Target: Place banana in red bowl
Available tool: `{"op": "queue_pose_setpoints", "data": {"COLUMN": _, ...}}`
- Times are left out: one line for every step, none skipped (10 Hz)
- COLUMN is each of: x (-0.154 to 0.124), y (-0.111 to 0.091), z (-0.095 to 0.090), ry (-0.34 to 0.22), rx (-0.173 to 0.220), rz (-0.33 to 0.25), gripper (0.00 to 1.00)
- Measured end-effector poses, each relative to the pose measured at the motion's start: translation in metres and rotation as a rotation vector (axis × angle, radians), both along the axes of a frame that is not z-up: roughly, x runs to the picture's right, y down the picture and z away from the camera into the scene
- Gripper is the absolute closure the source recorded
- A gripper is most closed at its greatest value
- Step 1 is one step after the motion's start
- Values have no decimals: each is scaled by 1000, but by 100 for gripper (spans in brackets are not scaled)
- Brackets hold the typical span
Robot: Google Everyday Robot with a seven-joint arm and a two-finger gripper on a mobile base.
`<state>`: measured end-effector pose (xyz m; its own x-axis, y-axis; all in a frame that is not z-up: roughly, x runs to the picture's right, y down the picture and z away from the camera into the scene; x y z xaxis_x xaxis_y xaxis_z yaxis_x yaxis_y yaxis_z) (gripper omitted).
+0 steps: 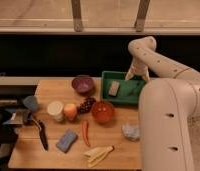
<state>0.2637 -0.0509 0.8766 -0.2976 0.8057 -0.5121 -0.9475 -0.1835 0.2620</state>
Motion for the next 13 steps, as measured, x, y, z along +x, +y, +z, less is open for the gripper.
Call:
{"op": "queue_pose_setpoints", "data": {"x": 0, "y": 0, "z": 0, "ry": 0, "rx": 0, "rz": 0, "gripper": 20}}
{"op": "queue_pose_setpoints", "data": {"x": 0, "y": 0, "z": 0, "ry": 0, "rx": 0, "rz": 0, "gripper": 20}}
{"op": "queue_pose_setpoints", "data": {"x": 0, "y": 0, "z": 0, "ry": 0, "rx": 0, "rz": 0, "gripper": 20}}
{"op": "queue_pose_setpoints", "data": {"x": 0, "y": -1, "z": 0, "ry": -4, "rx": -4, "rz": -4, "gripper": 20}}
{"op": "queue_pose_setpoints", "data": {"x": -2, "y": 0, "z": 0, "ry": -19, "rx": -15, "rz": -12, "gripper": 20}}
{"op": "queue_pose_setpoints", "data": {"x": -9, "y": -1, "z": 0, "ry": -46, "rx": -30, "rz": -30, "gripper": 20}}
{"op": "queue_pose_setpoints", "data": {"x": -25, "y": 2, "z": 0, "ry": -87, "rx": -53, "rz": -48, "gripper": 20}}
{"op": "queue_pose_setpoints", "data": {"x": -44, "y": 6, "z": -2, "ry": -128, "rx": -81, "rz": -59, "gripper": 20}}
{"op": "queue_pose_setpoints", "data": {"x": -61, "y": 16, "z": -11, "ry": -177, "rx": -120, "rz": -62, "gripper": 20}}
{"op": "queue_pose_setpoints", "data": {"x": -73, "y": 28, "z": -21, "ry": -212, "rx": -151, "rz": -67, "gripper": 20}}
{"op": "queue_pose_setpoints", "data": {"x": -83, "y": 45, "z": -37, "ry": -247, "rx": -182, "rz": -77, "gripper": 20}}
{"op": "queue_pose_setpoints", "data": {"x": -87, "y": 59, "z": -50, "ry": -260, "rx": -201, "rz": -84, "gripper": 20}}
{"op": "queue_pose_setpoints", "data": {"x": -91, "y": 74, "z": -64, "ry": -272, "rx": -214, "rz": -85, "gripper": 20}}
